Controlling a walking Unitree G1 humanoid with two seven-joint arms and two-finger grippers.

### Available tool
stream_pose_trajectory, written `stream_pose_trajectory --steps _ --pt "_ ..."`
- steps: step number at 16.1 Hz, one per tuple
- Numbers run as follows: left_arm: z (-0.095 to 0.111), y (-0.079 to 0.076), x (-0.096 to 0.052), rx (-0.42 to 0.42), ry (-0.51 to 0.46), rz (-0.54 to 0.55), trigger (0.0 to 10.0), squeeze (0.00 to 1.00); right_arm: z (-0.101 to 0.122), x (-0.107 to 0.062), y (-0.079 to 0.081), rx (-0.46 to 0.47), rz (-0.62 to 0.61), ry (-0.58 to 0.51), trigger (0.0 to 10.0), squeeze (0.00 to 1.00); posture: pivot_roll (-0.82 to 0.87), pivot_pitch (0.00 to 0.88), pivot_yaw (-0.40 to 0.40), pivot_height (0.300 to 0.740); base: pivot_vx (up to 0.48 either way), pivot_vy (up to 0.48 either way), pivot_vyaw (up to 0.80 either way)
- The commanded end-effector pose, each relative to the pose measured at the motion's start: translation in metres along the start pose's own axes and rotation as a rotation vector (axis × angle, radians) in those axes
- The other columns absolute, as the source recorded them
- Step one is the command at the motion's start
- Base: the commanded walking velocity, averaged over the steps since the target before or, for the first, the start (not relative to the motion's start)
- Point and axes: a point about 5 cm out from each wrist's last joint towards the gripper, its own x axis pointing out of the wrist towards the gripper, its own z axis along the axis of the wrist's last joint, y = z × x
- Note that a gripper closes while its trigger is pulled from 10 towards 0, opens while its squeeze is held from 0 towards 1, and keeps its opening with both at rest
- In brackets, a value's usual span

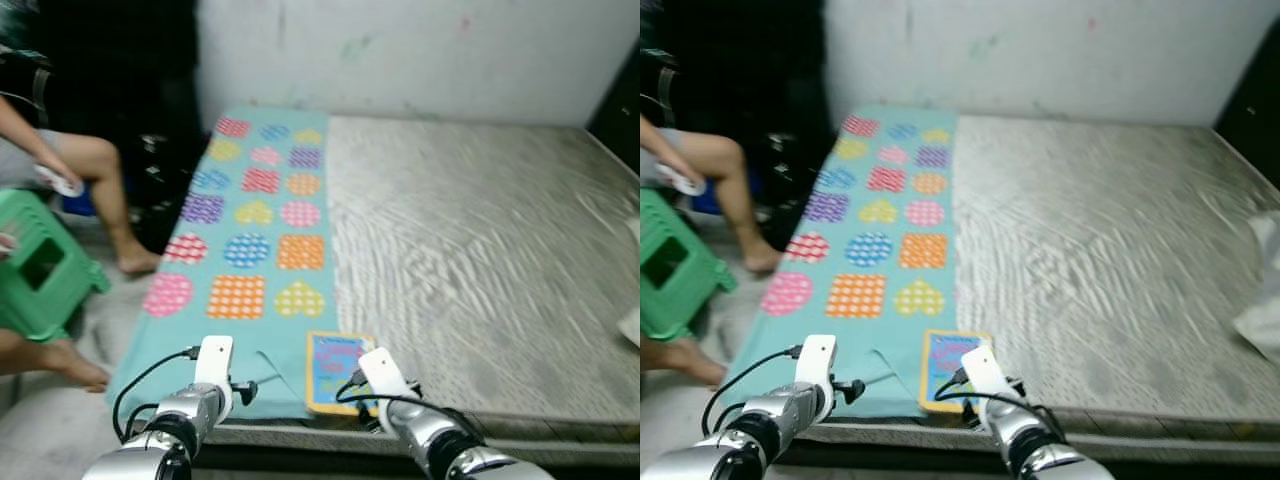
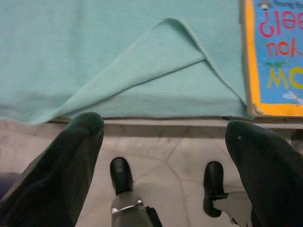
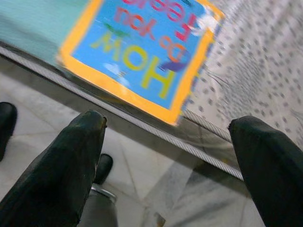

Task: Clean up the room

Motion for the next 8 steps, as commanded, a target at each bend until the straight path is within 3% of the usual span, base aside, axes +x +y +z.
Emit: stream_pose_trajectory --steps 1,5,8 --pt "-0.0006 0.0014 -0.0001 0.012 0.001 0.004 10.0 0.00 0.0018 -0.0001 -0.0020 -0.004 -0.002 -0.003 10.0 0.00 -0.07 0.000 -0.062 0.740 0.000 0.000 0.00" --pt "-0.0007 0.0009 -0.0001 0.014 0.001 0.001 10.0 0.00 0.0023 -0.0001 -0.0010 -0.017 0.007 -0.007 10.0 0.00 -0.07 0.000 -0.063 0.740 0.000 0.000 0.00" --pt "-0.0009 0.0009 -0.0001 0.014 0.001 0.002 10.0 0.00 0.0040 -0.0001 -0.0006 -0.027 0.010 -0.016 10.0 0.00 -0.07 0.000 -0.064 0.740 0.000 0.000 0.76"
